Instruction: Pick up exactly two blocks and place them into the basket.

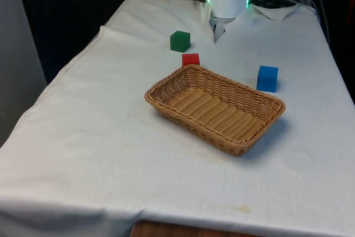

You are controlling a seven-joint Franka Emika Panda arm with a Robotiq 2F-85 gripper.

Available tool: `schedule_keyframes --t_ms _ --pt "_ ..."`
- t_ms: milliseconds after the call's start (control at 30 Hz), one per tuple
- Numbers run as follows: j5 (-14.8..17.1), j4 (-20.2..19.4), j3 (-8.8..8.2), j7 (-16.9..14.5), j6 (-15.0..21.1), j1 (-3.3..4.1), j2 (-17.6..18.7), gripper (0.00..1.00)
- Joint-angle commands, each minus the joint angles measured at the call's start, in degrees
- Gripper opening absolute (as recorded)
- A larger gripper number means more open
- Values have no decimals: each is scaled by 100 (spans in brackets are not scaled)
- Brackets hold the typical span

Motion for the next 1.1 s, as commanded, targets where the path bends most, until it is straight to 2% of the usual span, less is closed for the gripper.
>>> schedule_keyframes --t_ms 0,133,167,200,333,467,500,533,767,800,833,1067 --pt "-103 -120 11 80 143 -29 -40 100" --pt "-195 -350 11 229 315 -46 -74 100" --pt "-109 -286 -6 149 223 -17 -40 100" --pt "-212 -384 6 258 344 -46 -80 100" --pt "-275 -539 6 367 476 -63 -80 100" --pt "-327 -733 -17 521 670 -63 -57 100" --pt "-252 -699 -29 453 584 -34 -46 100" --pt "-321 -773 -23 556 722 -63 -40 100" --pt "-286 -1020 -63 785 1083 -57 80 100" --pt "-252 -997 -63 745 1003 -34 80 100" --pt "-286 -1049 -63 814 1123 -57 97 100" --pt "-275 -1318 -109 1037 1530 -52 241 100"
